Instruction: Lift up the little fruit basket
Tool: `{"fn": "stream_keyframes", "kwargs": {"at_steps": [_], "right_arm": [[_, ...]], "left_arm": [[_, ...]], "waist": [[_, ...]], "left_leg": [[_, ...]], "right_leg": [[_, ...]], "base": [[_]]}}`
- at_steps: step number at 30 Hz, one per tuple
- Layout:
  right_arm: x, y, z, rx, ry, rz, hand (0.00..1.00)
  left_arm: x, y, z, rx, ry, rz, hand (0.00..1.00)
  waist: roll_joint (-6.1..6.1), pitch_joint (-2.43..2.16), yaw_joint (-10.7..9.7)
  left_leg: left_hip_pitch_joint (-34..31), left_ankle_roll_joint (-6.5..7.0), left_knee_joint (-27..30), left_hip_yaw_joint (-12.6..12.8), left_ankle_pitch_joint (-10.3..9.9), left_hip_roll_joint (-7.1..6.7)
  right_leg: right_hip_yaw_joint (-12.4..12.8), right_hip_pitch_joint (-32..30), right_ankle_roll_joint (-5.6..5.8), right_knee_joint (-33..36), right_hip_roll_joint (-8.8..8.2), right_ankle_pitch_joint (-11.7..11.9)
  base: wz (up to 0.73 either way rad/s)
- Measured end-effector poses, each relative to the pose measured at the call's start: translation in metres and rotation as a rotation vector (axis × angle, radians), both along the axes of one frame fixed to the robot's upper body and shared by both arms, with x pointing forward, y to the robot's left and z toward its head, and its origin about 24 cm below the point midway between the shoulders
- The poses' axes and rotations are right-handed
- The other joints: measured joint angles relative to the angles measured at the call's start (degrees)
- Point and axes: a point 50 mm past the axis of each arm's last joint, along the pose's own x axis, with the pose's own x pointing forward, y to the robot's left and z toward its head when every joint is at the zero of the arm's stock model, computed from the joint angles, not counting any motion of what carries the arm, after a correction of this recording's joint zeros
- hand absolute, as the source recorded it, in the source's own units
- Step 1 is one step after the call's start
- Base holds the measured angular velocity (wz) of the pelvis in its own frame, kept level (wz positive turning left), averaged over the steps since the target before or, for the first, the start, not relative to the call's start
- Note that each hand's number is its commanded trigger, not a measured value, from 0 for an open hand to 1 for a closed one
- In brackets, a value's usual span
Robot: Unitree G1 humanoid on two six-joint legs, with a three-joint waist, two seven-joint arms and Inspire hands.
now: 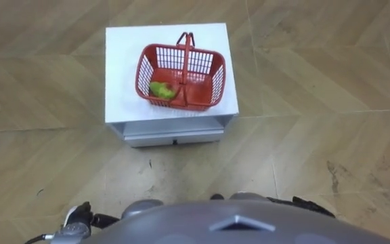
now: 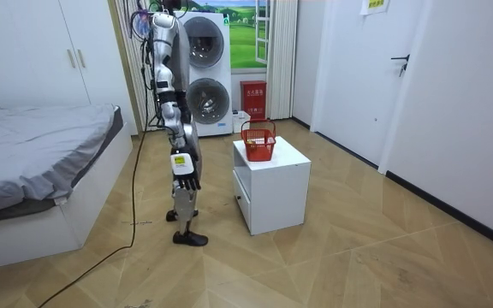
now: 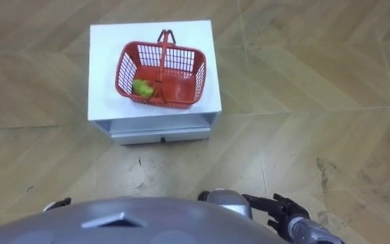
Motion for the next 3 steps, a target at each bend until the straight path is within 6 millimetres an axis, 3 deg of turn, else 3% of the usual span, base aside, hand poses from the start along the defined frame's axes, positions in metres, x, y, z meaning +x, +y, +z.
{"fn": "stream_keyframes", "kwargs": {"at_steps": [3], "right_arm": [[-0.0004, -0.0022, 0.0004, -0.017, 0.019, 0.039, 0.0]], "left_arm": [[-0.0087, 0.0002, 0.0, 0.003, 0.051, -0.019, 0.0]], "waist": [[-0.03, -0.11, 0.4]], "left_leg": [[0.2, -0.01, 0.1, 0.2, 0.0, -0.09]], "right_leg": [[0.1, 0.3, 0.1, 0.0, -0.08, -0.2]], "base": [[0.0]]}}
